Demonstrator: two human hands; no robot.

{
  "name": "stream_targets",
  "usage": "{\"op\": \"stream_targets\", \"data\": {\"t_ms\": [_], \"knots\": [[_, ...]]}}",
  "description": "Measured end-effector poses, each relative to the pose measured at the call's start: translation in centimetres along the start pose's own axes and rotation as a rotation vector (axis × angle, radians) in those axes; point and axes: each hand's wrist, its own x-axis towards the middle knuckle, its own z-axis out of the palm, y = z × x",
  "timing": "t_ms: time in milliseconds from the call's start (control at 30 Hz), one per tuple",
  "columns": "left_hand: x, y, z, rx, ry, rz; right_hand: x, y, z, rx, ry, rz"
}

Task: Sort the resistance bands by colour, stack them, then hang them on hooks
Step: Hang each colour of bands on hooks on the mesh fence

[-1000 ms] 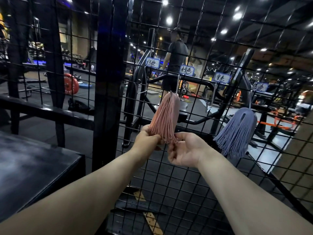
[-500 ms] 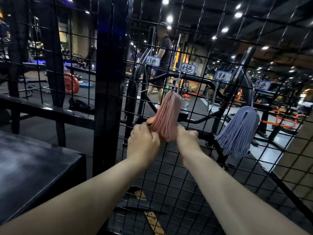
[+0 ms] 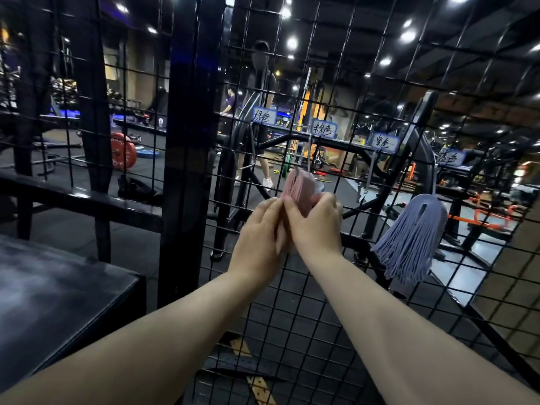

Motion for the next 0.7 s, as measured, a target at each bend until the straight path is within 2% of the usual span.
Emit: {"op": "stream_targets", "data": {"t_ms": [100,200,400,700], "knots": [[2.1,1.1,-0.3,-0.203,0.090,-0.076,0.7,-0.4,-0.4,0.018,0.008,-0.020],[4.1,1.9,-0.5,-0.220,0.092,-0.072,1.4,-0.8,-0.7,0.071,0.000,0.002],[5.9,2.1,-0.2,-0.377,0.074,-0.346,1.7,-1.0,-0.5,0.103,-0.030,-0.004],[6.3,2.5,-0.8,-0.614,0.003,-0.358,2.0,-1.1,-0.8,0.084,-0.045,-0.035]]}}
